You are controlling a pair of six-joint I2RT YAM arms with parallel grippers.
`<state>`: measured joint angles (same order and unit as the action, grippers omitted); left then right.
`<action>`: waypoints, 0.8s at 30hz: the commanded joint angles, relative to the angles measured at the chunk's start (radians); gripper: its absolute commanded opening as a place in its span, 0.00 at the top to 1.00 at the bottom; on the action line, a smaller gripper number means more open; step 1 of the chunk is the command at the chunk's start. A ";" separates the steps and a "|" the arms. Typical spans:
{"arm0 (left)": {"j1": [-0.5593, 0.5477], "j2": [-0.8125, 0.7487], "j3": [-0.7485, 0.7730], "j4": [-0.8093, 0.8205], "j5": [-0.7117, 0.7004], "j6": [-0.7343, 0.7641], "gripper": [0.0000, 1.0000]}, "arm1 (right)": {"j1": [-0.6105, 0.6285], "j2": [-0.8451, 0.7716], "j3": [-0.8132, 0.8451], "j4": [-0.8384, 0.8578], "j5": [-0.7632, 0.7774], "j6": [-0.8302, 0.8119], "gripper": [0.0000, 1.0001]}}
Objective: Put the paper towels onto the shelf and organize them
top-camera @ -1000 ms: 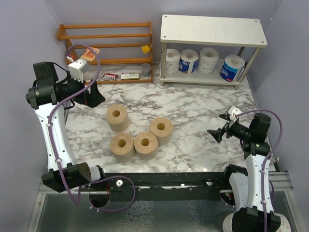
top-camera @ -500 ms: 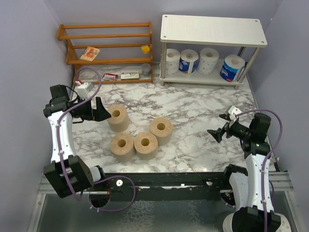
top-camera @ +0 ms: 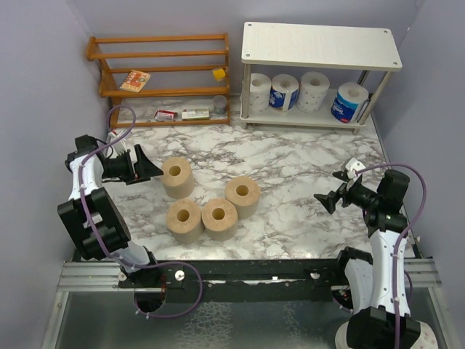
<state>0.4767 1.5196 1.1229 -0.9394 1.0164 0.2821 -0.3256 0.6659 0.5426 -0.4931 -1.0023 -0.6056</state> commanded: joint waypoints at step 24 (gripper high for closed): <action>-0.019 0.147 -0.004 0.137 -0.014 -0.129 0.33 | -0.033 -0.005 -0.007 0.026 0.013 -0.011 0.01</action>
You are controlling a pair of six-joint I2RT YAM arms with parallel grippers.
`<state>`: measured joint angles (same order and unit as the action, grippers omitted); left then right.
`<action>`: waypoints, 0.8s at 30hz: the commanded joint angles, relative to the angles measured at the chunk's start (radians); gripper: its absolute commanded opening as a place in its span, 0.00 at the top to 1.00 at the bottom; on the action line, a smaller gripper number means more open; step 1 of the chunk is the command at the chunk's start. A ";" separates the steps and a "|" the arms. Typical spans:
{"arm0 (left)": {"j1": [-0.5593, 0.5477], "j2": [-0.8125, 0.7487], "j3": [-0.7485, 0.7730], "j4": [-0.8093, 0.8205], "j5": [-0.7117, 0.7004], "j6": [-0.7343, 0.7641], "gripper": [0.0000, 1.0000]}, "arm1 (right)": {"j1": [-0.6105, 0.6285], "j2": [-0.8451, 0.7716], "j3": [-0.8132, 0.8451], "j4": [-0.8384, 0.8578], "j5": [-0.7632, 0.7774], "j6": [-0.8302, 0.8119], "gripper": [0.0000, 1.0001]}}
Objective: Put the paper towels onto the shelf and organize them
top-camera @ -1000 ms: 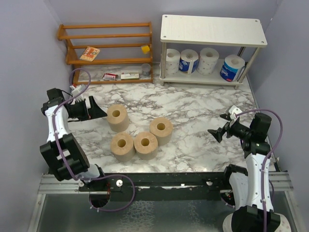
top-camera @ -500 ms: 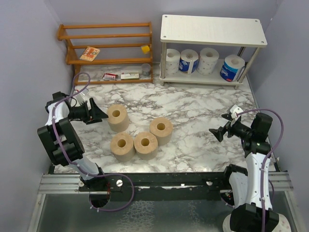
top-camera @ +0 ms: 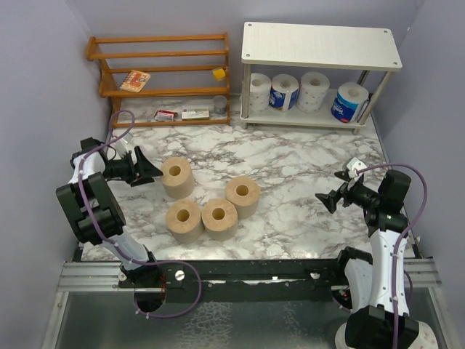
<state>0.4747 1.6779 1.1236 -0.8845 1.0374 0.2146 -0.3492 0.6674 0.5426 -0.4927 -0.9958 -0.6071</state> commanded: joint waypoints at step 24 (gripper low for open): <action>-0.145 -0.038 -0.022 0.197 -0.128 -0.163 0.88 | -0.015 -0.009 -0.009 0.023 0.004 -0.013 0.00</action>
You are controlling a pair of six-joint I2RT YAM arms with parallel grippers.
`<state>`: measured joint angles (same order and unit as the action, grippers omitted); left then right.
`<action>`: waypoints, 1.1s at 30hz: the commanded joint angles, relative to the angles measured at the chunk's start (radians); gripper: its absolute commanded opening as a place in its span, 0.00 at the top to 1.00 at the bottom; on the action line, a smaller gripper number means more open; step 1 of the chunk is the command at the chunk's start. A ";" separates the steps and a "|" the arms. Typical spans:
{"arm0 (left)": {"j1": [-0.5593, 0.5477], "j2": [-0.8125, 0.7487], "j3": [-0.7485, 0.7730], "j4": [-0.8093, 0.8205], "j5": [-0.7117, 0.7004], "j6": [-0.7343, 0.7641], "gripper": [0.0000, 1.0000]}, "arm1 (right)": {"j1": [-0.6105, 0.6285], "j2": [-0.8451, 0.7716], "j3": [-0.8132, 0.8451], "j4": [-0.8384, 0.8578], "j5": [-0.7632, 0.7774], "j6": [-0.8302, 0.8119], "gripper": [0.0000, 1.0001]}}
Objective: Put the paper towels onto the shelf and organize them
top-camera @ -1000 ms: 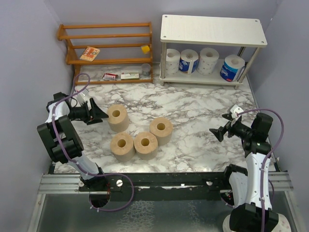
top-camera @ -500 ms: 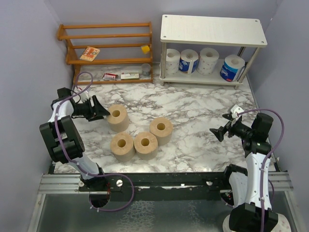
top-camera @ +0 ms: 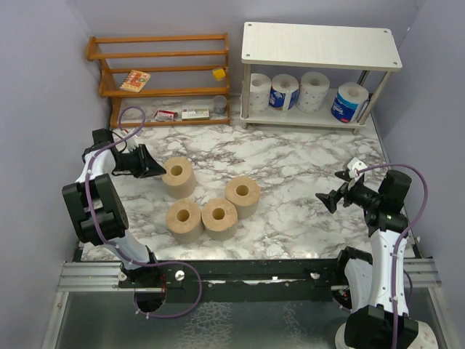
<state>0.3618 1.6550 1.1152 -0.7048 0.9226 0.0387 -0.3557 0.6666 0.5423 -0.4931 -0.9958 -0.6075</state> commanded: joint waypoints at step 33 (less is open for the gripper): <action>-0.137 -0.152 0.405 0.096 0.223 -0.455 1.00 | -0.026 -0.001 -0.012 0.025 0.010 -0.015 0.03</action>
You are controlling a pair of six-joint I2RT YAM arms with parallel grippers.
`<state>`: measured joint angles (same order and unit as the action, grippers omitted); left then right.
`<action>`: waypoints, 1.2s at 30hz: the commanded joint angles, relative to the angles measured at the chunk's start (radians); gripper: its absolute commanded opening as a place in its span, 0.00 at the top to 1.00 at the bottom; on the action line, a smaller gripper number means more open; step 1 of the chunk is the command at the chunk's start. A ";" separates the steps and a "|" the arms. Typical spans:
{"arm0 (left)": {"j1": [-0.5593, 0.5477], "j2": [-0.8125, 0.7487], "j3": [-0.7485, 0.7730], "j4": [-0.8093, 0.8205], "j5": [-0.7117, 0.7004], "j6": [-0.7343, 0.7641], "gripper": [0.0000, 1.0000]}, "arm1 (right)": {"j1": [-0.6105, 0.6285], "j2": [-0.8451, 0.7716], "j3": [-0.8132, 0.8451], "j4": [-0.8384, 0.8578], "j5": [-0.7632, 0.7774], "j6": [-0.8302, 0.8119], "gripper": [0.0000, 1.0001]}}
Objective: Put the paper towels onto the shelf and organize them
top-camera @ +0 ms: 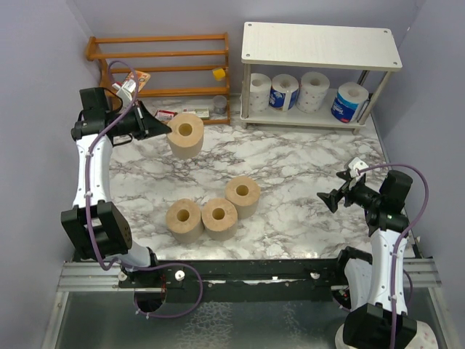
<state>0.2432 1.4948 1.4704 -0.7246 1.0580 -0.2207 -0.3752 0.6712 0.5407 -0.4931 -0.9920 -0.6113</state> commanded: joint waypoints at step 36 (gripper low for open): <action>-0.300 0.361 0.534 0.967 -0.057 -1.181 1.00 | -0.069 0.036 -0.013 0.032 0.019 -0.017 0.02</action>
<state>-0.0090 1.8332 1.9057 0.1482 1.0260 -1.3457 -0.4236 0.7006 0.5350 -0.4847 -0.9791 -0.6151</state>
